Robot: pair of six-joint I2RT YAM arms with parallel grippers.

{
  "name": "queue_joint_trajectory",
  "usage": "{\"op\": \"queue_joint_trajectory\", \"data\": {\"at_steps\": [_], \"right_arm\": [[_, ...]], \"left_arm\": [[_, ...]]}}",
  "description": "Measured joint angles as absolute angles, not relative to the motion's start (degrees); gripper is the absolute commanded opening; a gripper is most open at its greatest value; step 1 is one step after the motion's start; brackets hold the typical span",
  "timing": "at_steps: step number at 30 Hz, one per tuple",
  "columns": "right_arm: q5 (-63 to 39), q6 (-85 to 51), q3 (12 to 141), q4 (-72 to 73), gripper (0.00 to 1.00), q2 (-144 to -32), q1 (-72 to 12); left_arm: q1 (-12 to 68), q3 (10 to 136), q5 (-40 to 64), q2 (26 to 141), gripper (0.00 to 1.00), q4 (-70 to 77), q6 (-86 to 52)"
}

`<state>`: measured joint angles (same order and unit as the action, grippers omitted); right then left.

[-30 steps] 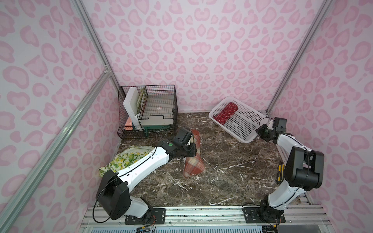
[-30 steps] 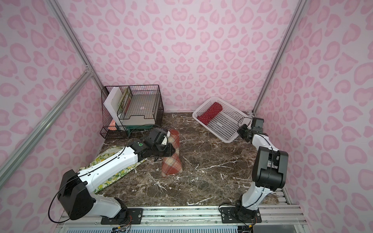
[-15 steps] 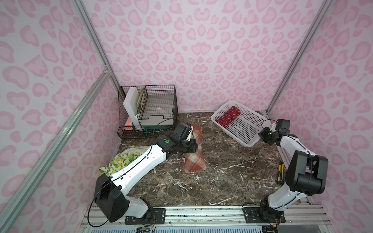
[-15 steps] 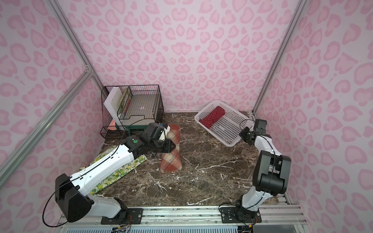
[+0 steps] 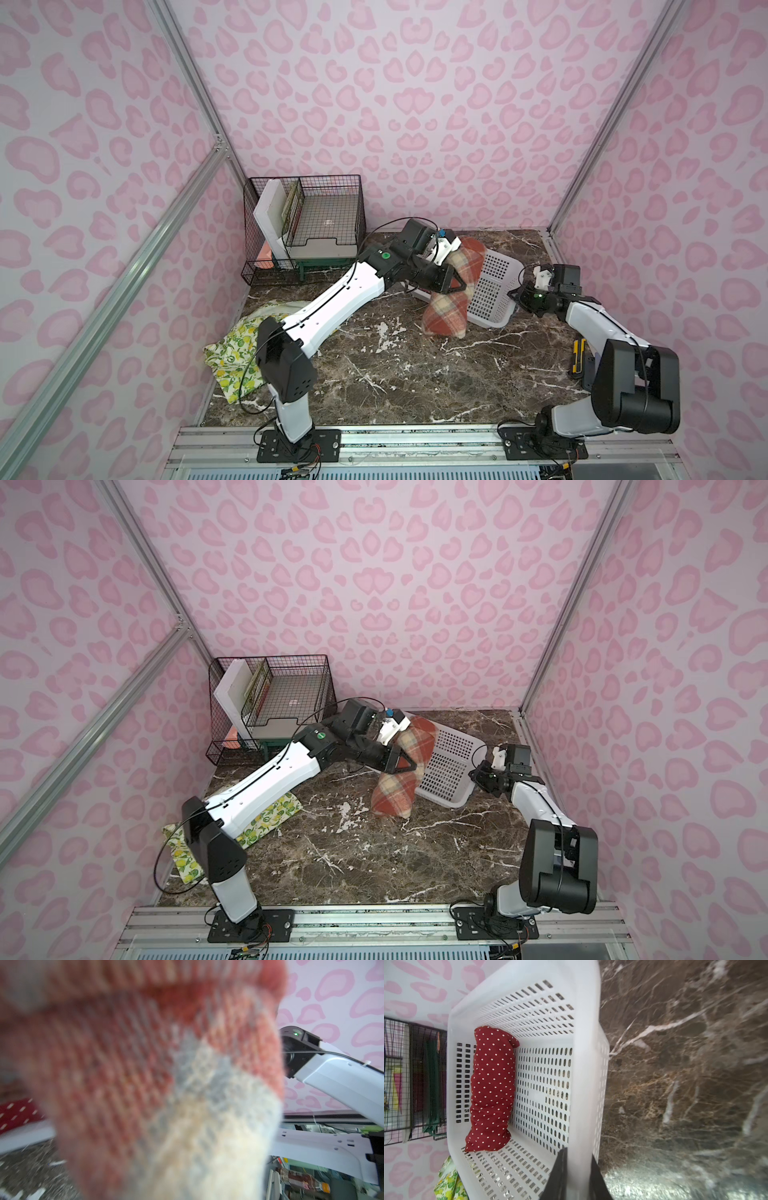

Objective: Roll up the skirts
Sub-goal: Pick up the basket at the corner of the board, then place the skirt in the basket.

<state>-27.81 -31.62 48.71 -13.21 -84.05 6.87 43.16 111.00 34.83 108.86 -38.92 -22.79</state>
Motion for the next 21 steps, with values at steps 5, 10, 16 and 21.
{"op": "queue_joint_trajectory", "data": {"at_steps": [5, 10, 16, 21], "right_arm": [[-28.5, -30.7, 47.8, -13.9, 0.0, -83.0, 4.4], [-29.8, -30.2, 46.7, -13.0, 0.0, -82.7, 3.8], [-30.2, -30.2, 45.7, -11.2, 0.0, -82.5, 3.4], [-30.5, -30.4, 44.7, -9.9, 0.0, -82.2, 2.8]], "left_arm": [[43.2, 128.4, 39.7, 123.4, 0.0, -41.2, -19.7], [42.6, 137.8, 41.5, 134.3, 0.0, -41.8, -16.5], [41.7, 138.4, 35.4, 139.3, 0.0, -41.6, -13.9], [41.3, 138.9, 27.0, 143.5, 0.0, -39.9, -12.6]]}}
